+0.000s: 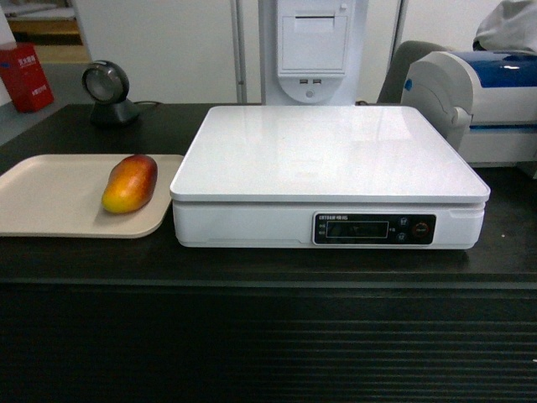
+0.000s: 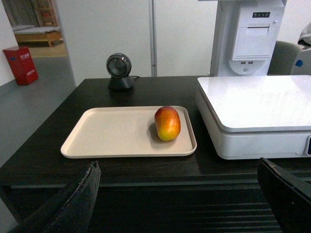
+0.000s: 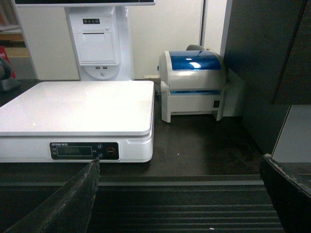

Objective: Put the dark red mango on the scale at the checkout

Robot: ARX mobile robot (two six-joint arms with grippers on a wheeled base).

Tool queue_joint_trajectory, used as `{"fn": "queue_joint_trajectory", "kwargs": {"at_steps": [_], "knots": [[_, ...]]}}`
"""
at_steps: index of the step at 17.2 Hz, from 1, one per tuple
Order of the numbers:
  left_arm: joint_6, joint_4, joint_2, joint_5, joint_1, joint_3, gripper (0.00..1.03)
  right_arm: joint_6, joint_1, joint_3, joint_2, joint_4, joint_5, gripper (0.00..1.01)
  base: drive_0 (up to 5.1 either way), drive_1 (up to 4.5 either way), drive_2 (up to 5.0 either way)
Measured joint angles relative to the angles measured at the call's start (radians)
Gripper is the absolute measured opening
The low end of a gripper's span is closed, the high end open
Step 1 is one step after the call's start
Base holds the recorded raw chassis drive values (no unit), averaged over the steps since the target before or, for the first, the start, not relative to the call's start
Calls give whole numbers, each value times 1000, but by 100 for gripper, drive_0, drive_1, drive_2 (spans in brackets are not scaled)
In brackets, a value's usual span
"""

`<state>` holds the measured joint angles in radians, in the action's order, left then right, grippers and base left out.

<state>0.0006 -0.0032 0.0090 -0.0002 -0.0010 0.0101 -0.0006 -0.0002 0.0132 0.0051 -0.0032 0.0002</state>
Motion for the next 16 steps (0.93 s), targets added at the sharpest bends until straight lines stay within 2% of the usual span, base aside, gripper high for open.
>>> {"fn": "queue_joint_trajectory", "kwargs": {"at_steps": [11, 12, 13, 14, 16], "knots": [[0, 0, 0, 0, 0, 0, 98, 0, 0, 0, 0, 0, 0, 98, 0, 0, 0], [-23, -45, 10, -61, -24, 10, 98, 0, 0, 0, 0, 0, 0, 98, 0, 0, 0], [-76, -46, 66, -182, -104, 24, 98, 0, 0, 0, 0, 0, 1, 98, 0, 0, 0], [-122, 19, 164, -312, -225, 53, 98, 0, 0, 0, 0, 0, -1, 98, 0, 0, 0], [-133, 96, 233, -438, -328, 74, 98, 0, 0, 0, 0, 0, 0, 98, 0, 0, 0]]}}
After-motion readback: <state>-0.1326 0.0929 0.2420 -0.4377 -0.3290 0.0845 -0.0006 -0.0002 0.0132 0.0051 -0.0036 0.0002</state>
